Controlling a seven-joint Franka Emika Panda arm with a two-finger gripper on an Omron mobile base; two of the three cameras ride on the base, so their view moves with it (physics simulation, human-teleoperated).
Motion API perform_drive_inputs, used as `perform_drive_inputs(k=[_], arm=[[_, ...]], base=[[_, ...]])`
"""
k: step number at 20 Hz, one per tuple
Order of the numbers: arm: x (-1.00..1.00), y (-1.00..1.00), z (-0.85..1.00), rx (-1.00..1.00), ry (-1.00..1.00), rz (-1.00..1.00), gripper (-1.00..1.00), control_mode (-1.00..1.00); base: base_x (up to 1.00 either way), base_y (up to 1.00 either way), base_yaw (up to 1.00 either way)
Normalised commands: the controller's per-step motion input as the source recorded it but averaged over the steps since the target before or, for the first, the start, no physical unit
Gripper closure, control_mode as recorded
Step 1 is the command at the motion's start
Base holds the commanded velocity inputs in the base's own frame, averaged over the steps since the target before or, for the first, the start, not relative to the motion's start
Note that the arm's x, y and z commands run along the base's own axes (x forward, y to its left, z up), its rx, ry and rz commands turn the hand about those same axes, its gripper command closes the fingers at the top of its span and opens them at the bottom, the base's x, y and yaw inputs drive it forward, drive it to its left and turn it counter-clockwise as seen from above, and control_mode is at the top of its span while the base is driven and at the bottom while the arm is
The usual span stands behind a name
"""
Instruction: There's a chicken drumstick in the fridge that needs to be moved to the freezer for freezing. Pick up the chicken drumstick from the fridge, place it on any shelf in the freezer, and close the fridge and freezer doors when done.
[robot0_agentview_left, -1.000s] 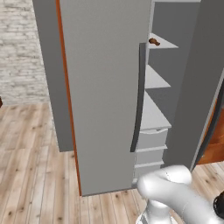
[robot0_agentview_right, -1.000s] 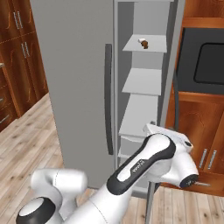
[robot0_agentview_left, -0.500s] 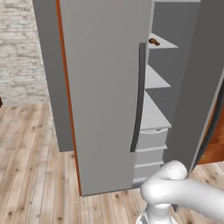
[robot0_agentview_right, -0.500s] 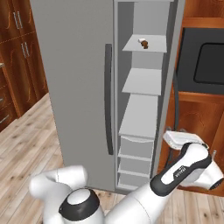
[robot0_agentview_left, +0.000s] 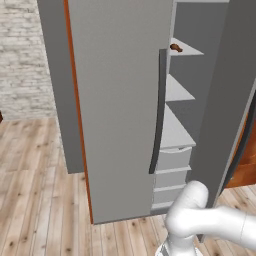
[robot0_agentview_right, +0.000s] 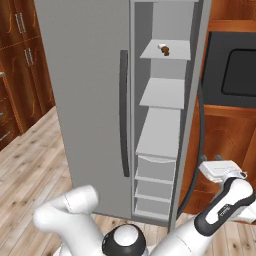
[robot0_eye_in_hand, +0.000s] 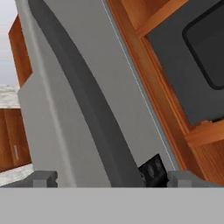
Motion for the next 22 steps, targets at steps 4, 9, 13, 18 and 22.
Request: perform_drive_inputs(k=[4,9,13,18,22], arm=[[0.49,-0.14,-0.58,-0.01,0.0,-0.08,-1.0,-1.0],[0.54,-0.39,-0.36,0.0,0.0,-0.06,-1.0,-1.0],[0.2,-0.03,-0.31,0.0,0.0,-0.16,-1.0,-1.0],[0.05,0.04,-0.2,-0.01,0.01,-0.22,-1.0,-1.0],[0.01,0.08,0.0,0.0,0.02,-0.09,-1.0,-1.0]], base=[[0.0,0.0,0.0],[0.0,0.0,0.0],[0.0,0.0,0.0],[0.0,0.0,0.0],[0.0,0.0,0.0]])
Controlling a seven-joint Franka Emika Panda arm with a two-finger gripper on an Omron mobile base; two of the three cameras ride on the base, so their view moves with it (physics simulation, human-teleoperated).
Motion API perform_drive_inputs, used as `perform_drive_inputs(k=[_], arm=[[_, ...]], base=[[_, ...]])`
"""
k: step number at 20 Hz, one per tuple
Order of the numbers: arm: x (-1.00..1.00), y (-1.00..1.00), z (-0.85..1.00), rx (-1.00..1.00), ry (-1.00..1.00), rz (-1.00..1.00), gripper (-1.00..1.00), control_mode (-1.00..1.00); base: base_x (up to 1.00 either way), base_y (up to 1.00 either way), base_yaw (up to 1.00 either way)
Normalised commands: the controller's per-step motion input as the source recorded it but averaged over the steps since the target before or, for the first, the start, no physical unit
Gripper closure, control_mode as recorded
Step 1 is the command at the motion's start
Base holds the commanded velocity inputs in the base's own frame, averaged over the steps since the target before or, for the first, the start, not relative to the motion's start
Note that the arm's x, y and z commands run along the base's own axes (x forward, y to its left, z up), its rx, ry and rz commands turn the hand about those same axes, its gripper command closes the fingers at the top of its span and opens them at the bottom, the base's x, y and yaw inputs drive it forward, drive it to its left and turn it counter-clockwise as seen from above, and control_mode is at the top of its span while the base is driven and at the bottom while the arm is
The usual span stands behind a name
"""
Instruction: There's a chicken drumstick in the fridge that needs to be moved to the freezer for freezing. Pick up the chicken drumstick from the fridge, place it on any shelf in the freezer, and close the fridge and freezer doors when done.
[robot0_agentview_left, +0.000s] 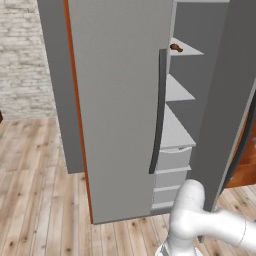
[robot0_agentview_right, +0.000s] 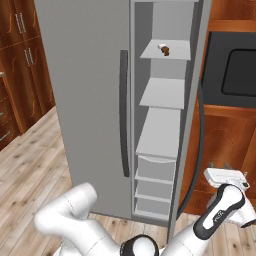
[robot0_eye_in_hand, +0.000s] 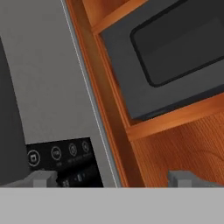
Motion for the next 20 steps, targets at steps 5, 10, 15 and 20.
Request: perform_drive_inputs(k=[5,10,15,20], arm=[[0.0,0.45,0.0,-0.01,0.0,0.02,-1.0,-1.0],[-0.17,0.79,0.0,0.0,0.0,0.13,-1.0,-1.0],[-0.03,0.86,0.0,-0.01,0.0,0.11,-1.0,-1.0],[0.44,0.98,-0.05,-0.05,0.01,0.12,-1.0,-1.0]], base=[[0.0,0.0,0.0],[0.0,0.0,0.0],[0.0,0.0,0.0],[0.0,0.0,0.0]])
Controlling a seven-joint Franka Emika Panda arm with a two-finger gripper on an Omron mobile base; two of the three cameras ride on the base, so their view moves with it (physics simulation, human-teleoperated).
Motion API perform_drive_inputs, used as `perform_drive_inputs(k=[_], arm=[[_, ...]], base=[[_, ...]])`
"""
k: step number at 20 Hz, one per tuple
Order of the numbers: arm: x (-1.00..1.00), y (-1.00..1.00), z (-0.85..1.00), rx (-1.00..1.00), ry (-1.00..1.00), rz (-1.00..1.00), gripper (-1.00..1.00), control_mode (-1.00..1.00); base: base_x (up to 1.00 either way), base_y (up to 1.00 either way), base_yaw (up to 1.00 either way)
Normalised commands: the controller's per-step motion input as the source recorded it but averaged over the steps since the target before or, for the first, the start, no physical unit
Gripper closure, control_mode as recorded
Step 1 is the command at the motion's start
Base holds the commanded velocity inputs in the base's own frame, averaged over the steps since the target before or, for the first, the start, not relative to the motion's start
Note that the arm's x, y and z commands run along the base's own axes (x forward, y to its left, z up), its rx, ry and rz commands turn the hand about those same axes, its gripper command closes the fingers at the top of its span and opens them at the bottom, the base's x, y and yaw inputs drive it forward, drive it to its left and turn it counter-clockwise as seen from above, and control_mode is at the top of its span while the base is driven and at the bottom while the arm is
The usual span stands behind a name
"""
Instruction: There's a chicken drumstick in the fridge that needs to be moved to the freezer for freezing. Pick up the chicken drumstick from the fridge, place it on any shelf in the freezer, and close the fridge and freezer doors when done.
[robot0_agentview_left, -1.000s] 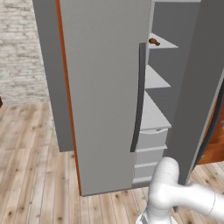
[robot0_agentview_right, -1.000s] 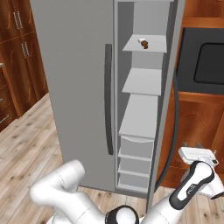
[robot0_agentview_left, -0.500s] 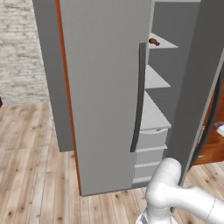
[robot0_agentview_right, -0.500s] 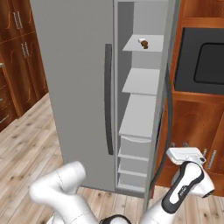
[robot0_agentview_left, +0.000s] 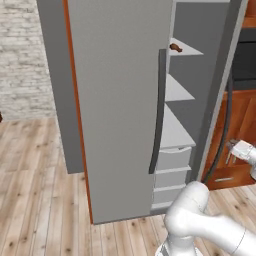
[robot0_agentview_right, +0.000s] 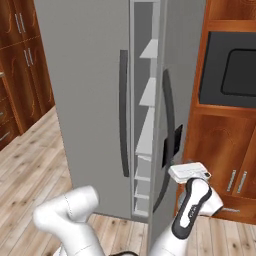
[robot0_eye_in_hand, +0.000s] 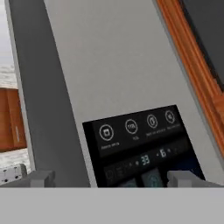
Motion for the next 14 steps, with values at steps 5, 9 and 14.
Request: perform_drive_inputs(k=[5,9,14], arm=[[0.67,1.0,0.0,-0.07,0.0,0.06,-1.0,-1.0],[0.74,0.99,0.0,-0.08,0.0,0.02,-1.0,-1.0],[0.67,0.86,-0.02,-0.07,0.03,0.0,-1.0,-1.0]], base=[[0.0,0.0,0.0],[0.0,0.0,0.0],[0.0,0.0,0.0]])
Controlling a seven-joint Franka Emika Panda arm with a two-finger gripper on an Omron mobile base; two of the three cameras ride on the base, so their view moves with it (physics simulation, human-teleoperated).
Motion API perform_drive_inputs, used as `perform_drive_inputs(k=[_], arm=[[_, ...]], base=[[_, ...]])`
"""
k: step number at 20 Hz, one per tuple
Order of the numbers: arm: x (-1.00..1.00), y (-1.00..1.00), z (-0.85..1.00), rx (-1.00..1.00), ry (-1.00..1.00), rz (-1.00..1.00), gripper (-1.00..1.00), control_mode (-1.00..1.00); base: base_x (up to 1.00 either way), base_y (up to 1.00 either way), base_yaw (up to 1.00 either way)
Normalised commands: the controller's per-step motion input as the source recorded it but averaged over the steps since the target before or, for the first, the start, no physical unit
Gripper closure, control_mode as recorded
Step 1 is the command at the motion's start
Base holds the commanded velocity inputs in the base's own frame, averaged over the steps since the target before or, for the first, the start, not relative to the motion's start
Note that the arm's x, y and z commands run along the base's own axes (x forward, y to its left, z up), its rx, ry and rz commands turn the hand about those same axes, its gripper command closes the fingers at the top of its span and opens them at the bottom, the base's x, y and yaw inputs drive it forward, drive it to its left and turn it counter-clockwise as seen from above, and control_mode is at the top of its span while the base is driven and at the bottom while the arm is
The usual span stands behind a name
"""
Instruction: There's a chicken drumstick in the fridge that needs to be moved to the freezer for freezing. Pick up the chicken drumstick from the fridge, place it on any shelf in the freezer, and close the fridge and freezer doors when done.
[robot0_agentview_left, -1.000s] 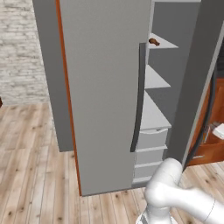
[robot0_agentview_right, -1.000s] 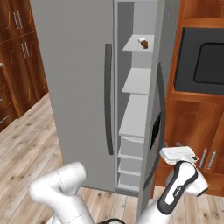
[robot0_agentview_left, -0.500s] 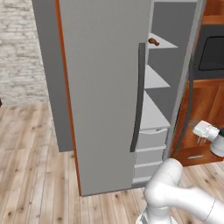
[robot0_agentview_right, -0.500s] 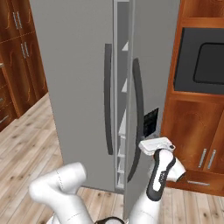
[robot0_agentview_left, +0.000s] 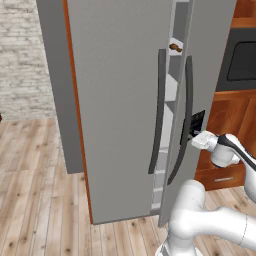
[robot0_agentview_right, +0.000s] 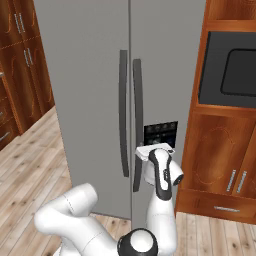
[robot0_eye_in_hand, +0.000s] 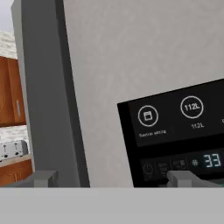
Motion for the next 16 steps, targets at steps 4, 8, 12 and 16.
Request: perform_drive_inputs(k=[4,8,12,16], arm=[[0.63,0.83,-0.01,-0.07,0.04,0.0,-1.0,-1.0],[0.72,0.74,0.0,-0.09,0.02,0.0,-1.0,-1.0],[0.89,0.44,0.0,-0.1,0.0,-0.05,-1.0,-1.0],[0.93,0.15,0.0,-0.07,0.0,-0.14,-1.0,-1.0]], base=[[0.0,0.0,0.0],[0.0,0.0,0.0],[0.0,0.0,0.0],[0.0,0.0,0.0]])
